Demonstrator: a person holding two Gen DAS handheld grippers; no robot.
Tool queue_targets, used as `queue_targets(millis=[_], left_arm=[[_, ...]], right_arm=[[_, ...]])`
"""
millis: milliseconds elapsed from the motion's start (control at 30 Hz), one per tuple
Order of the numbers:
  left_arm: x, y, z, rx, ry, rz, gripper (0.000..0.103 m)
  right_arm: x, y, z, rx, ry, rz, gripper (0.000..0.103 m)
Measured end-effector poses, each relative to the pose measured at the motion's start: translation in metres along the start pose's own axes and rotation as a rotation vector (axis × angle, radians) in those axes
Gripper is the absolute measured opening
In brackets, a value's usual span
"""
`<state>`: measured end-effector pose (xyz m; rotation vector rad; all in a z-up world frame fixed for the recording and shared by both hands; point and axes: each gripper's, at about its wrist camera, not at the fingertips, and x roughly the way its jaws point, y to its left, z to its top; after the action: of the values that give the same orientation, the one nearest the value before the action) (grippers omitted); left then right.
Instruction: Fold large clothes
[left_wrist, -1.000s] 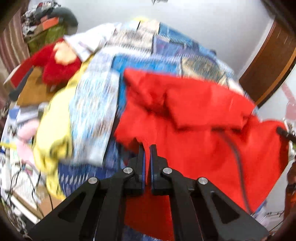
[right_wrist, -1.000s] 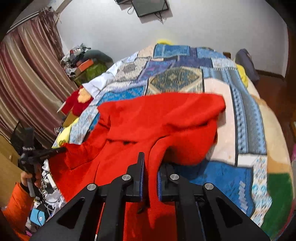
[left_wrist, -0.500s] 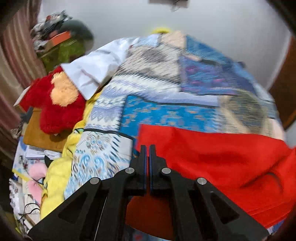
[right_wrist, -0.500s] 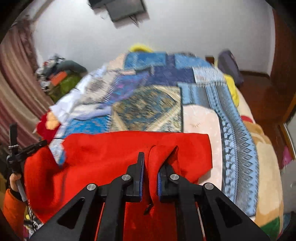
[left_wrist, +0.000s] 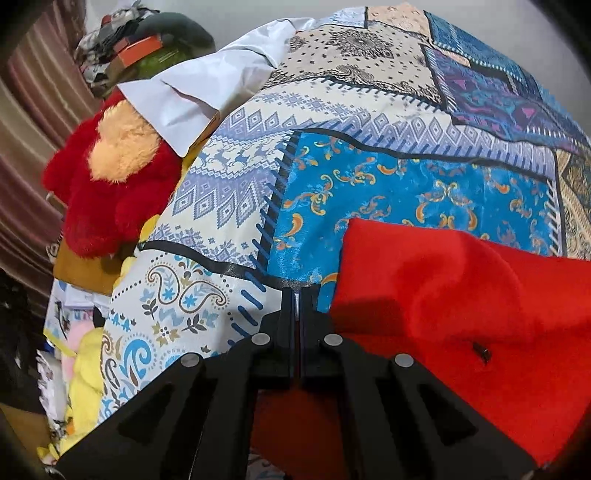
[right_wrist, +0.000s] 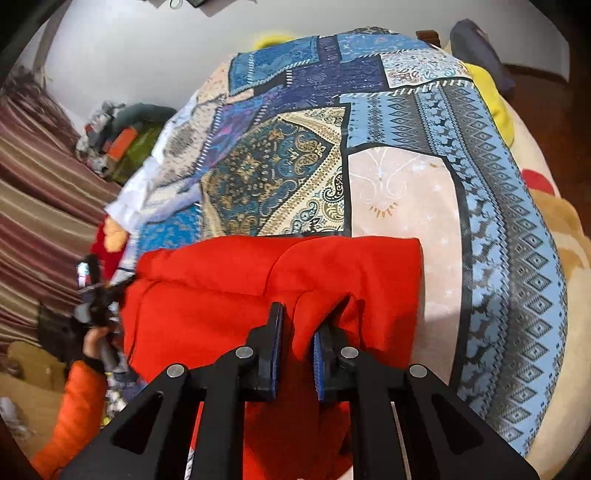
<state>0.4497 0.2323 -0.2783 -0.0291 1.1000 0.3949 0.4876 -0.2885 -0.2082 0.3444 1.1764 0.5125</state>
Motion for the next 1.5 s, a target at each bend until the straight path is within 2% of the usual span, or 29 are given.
queue_targets(millis=[67,100,133,167,233,333,400,467,533,600,767,933,1067,1233,1300,1367,1500], left_arm=[[0.000,-0.002,0.001,0.019,0.011,0.005,0.002],[-0.001,-0.002,0.002,0.027,0.023,0.006,0.002],[-0.001,-0.001,0.004,0.030,0.035,0.002,0.002],[-0.003,0.000,0.005,0.026,0.044,-0.004,0.002],[-0.012,0.006,0.006,0.007,0.053,-0.042,0.002],[-0.041,0.012,0.003,0.000,0.002,-0.075,0.003],[-0.069,0.011,-0.003,0.036,-0.051,-0.085,0.005],[-0.101,0.010,-0.014,0.070,-0.102,-0.101,0.012],[-0.122,0.009,-0.027,0.090,-0.114,-0.146,0.032],[-0.138,0.003,-0.042,0.120,-0.123,-0.186,0.039],[-0.145,-0.025,-0.085,0.179,-0.064,-0.302,0.042],[-0.124,-0.073,-0.116,0.263,0.003,-0.348,0.042],[-0.104,-0.105,-0.109,0.279,0.014,-0.363,0.042],[-0.088,-0.117,-0.070,0.257,-0.012,-0.327,0.042],[-0.082,-0.119,-0.044,0.245,-0.027,-0.311,0.042],[-0.078,-0.121,-0.023,0.238,-0.037,-0.302,0.042],[-0.071,-0.122,0.028,0.217,-0.050,-0.266,0.042]], right_arm=[[-0.010,-0.004,-0.003,0.009,-0.014,0.006,0.009],[-0.015,-0.004,-0.004,0.005,-0.034,-0.056,0.009],[-0.028,-0.005,-0.006,-0.018,-0.083,-0.226,0.009],[-0.038,-0.006,-0.006,-0.037,-0.124,-0.347,0.009],[-0.058,-0.014,-0.010,-0.034,-0.162,-0.429,0.009],[-0.086,-0.013,-0.029,-0.066,-0.172,-0.406,0.009],[-0.093,-0.003,-0.042,-0.106,-0.162,-0.402,0.009],[-0.098,0.012,-0.058,-0.162,-0.153,-0.390,0.009],[-0.097,0.028,-0.076,-0.214,-0.143,-0.352,0.009],[-0.089,0.042,-0.093,-0.257,-0.125,-0.315,0.009],[-0.053,0.079,-0.128,-0.365,-0.054,-0.247,0.009],[-0.008,0.100,-0.142,-0.437,0.050,-0.266,0.009],[0.013,0.109,-0.131,-0.467,0.063,-0.296,0.009],[0.017,0.111,-0.091,-0.433,0.037,-0.260,0.009],[0.018,0.111,-0.072,-0.425,0.016,-0.258,0.009],[0.023,0.111,-0.048,-0.427,-0.018,-0.288,0.009],[0.040,0.099,0.004,-0.398,-0.072,-0.421,0.009]])
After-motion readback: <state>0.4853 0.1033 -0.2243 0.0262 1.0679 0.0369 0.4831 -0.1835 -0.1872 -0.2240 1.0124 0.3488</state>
